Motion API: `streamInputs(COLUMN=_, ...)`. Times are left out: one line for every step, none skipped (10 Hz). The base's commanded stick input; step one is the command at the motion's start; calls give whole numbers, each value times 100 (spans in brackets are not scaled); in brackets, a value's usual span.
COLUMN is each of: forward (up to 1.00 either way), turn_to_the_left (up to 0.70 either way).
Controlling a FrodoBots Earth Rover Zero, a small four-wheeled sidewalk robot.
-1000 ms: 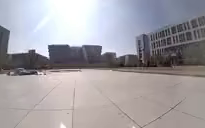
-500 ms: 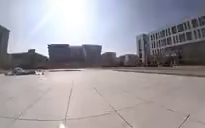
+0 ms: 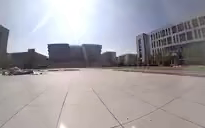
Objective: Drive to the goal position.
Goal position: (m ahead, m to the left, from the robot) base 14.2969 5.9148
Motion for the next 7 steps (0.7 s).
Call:
streamInputs(forward=70, turn_to_the_left=0)
streamInputs(forward=70, turn_to_the_left=0)
streamInputs(forward=70, turn_to_the_left=0)
streamInputs(forward=70, turn_to_the_left=0)
streamInputs(forward=70, turn_to_the_left=0)
streamInputs(forward=70, turn_to_the_left=0)
streamInputs(forward=70, turn_to_the_left=18)
